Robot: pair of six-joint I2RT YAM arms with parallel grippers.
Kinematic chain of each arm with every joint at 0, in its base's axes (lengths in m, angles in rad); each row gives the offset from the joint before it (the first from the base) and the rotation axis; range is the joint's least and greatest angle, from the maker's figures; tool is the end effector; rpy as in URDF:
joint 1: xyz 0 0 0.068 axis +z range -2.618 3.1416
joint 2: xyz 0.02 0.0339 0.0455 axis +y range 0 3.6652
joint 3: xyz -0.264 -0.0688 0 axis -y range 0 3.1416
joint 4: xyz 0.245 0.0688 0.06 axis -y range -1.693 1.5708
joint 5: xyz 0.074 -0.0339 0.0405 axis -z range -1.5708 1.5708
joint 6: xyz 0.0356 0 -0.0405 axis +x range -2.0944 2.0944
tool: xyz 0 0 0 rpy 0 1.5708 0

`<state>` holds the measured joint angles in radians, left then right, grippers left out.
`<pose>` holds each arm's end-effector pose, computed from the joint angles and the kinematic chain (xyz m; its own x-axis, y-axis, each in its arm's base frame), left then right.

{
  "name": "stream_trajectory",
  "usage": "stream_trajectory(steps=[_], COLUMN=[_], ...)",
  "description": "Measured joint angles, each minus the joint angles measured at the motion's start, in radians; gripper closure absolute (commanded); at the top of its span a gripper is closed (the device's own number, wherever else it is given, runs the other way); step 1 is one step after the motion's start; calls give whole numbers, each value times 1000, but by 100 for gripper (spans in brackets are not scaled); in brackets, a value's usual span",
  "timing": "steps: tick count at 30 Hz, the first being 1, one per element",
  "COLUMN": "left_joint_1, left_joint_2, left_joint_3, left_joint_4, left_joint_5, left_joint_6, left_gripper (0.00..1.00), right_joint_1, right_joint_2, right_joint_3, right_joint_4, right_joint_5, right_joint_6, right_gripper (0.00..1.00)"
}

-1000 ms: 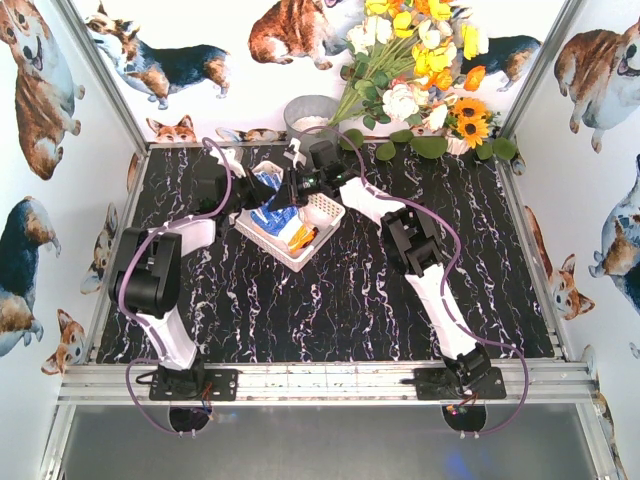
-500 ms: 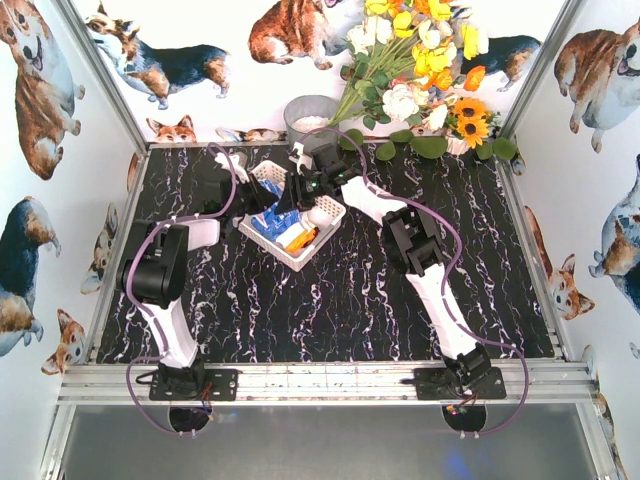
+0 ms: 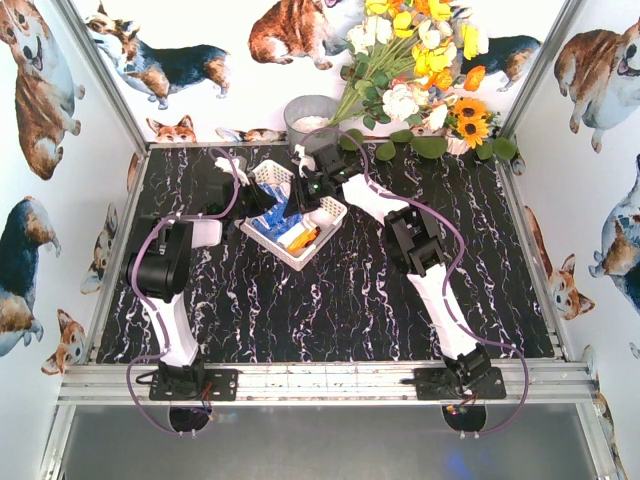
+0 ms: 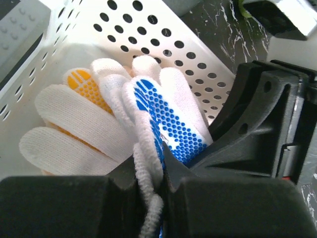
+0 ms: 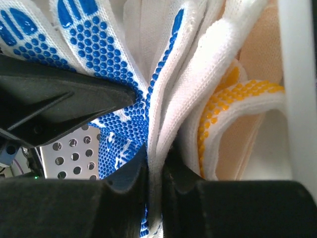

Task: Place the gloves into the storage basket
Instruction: Place the glove in the bin.

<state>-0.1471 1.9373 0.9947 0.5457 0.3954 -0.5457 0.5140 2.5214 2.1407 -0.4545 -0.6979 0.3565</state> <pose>0.3993 -0.0730 0.1557 -0.5794 -0.3983 -0.7110 0.2175 0.7652 -0.6059 0.4699 0.2916 0.1565 -0.8675 -0.1828 -0.4626 -0.4796 0.5538 0.6807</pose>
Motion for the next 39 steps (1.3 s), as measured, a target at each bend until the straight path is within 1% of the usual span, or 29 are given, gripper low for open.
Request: stream_trajectory(steps=[9, 16, 17, 20, 21, 24, 26, 33, 36, 39], left_joint_1=[0, -2, -2, -2, -2, 1, 2, 2, 2, 2], left_joint_2=[9, 8, 8, 9, 9, 12, 17, 28, 28, 32], left_joint_3=[0, 0, 0, 0, 0, 0, 0, 0, 0, 0], left_joint_4=[17, 37, 37, 35, 34, 22, 15, 11, 10, 13], left_joint_5=[-6, -6, -7, -10, -14, -33, -43, -62, -80, -100], left_joint_6=[0, -2, -1, 1, 2, 11, 16, 27, 26, 21], left_gripper=[100, 100, 100, 100, 100, 100, 100, 100, 100, 100], right_joint_1=[0, 0, 0, 0, 1, -1, -3, -1, 8, 24], right_joint_2=[0, 2, 6, 17, 19, 20, 19, 2, -48, -135], right_joint_3=[93, 131, 137, 162, 169, 185, 190, 185, 161, 114], right_joint_4=[-130, -177, -180, -199, -204, -216, -219, -238, -260, -288], right_joint_5=[23, 27, 27, 37, 41, 55, 64, 105, 152, 225], right_joint_6=[-70, -108, -113, -127, -130, -148, -158, -175, -175, -175], right_gripper=[93, 91, 89, 72, 68, 60, 57, 55, 54, 53])
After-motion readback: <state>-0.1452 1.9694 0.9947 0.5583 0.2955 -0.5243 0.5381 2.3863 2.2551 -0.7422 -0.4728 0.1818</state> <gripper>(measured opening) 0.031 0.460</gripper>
